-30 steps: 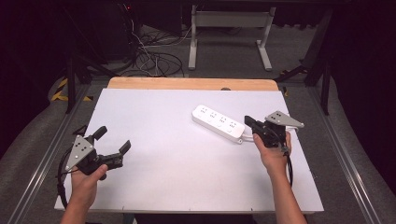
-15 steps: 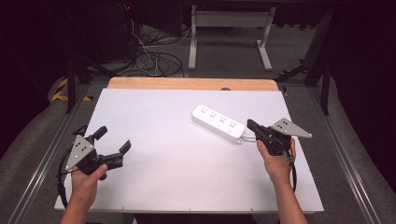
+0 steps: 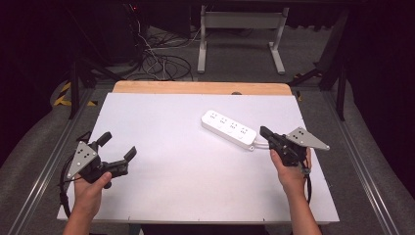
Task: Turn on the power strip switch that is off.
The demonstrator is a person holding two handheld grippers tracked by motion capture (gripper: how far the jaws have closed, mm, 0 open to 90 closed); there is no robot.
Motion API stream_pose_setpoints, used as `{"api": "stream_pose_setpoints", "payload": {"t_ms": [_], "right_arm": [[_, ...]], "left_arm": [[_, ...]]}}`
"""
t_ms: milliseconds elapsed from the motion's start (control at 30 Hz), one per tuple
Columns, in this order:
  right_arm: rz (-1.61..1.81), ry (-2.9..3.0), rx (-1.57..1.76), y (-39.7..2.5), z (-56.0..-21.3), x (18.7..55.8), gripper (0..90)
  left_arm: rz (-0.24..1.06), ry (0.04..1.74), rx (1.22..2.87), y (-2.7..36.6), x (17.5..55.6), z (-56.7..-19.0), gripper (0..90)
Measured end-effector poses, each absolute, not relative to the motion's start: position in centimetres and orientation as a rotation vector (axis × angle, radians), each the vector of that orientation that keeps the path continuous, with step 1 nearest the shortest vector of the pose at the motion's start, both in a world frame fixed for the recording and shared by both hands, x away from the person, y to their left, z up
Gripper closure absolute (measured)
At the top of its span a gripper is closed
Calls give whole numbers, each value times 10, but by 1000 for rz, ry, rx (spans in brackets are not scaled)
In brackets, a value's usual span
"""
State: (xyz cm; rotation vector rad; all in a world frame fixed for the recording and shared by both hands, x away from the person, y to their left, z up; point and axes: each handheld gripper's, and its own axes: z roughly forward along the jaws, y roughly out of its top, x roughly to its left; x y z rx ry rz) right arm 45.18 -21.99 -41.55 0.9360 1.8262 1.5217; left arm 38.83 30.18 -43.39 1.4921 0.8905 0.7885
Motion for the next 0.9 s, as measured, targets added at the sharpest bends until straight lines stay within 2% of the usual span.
{"api": "stream_pose_setpoints", "payload": {"t_ms": [233, 400, 500, 633, 667, 800, 900], "right_arm": [[1521, 1816, 940, -221, -416, 452, 869], [1530, 1801, 937, -222, -416, 451, 811], [1527, 1771, 942, -222, -416, 451, 701], [1528, 1714, 989, -223, -416, 452, 452], [1528, 1710, 989, -223, -416, 452, 432], [1506, 1667, 1009, -222, -416, 451, 254], [1500, 1641, 1020, -221, -417, 452, 188]], "left_arm": [[788, 888, 1494, 301, 388, -434, 26], [787, 890, 1492, 302, 388, -434, 27], [790, 888, 1492, 302, 388, -434, 27], [789, 888, 1489, 302, 388, -434, 26], [790, 887, 1491, 302, 388, -434, 27], [792, 887, 1491, 302, 388, -434, 27], [789, 888, 1485, 302, 388, -433, 27]]}}
